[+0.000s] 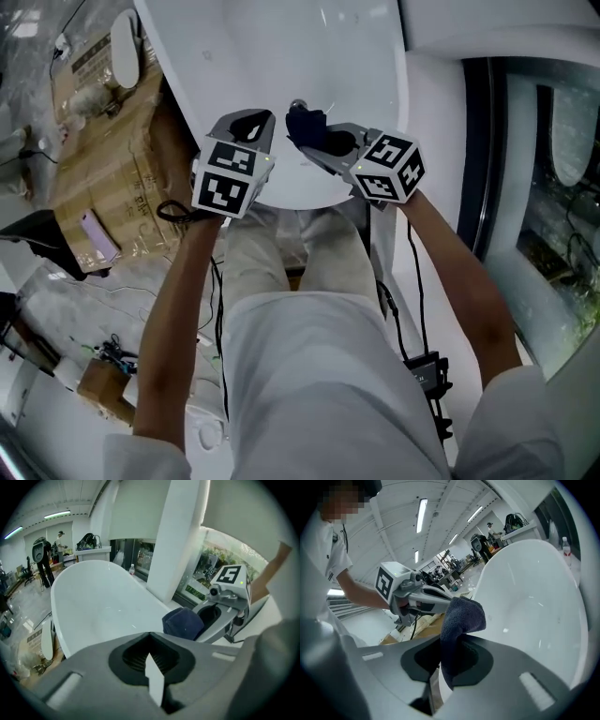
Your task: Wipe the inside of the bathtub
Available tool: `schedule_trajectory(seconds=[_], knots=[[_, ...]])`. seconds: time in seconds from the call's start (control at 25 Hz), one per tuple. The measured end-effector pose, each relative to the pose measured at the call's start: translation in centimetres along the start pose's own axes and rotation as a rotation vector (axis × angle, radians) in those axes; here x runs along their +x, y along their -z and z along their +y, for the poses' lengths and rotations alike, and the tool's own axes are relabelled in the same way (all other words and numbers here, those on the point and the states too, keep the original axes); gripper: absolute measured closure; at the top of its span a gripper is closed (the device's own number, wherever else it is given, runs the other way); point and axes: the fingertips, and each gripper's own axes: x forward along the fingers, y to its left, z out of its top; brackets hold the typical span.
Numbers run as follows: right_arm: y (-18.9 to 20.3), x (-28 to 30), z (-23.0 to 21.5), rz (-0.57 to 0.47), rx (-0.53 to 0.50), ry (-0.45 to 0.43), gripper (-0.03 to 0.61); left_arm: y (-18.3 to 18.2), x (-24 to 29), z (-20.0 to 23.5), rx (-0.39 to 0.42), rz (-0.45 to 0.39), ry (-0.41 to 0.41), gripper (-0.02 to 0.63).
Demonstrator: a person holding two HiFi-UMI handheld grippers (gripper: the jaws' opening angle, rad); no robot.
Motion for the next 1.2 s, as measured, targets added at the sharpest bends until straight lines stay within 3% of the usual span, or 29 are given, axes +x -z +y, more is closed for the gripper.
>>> schedule_trajectory(seconds=[0.28,0.8,1.2], knots=[[-2.5,-3.5,3.5,-0.067,-0.007,0.056,0.529,-4.3,-5.3,-4.0,-0.004,-0.108,0.016,0.615],[-9.2,-8.3,10.9,-0.214,-0.097,0.092,0.529,-8.9,-15.8,-5.2,-0.054,-0.245,-0.034,0.615],[-14.4,-14.2,17.0,-0.299,-0.231,0.122,0.529,-11.7,-21.4,-8.9,-0.046,-0.341,-0.058,0.615]])
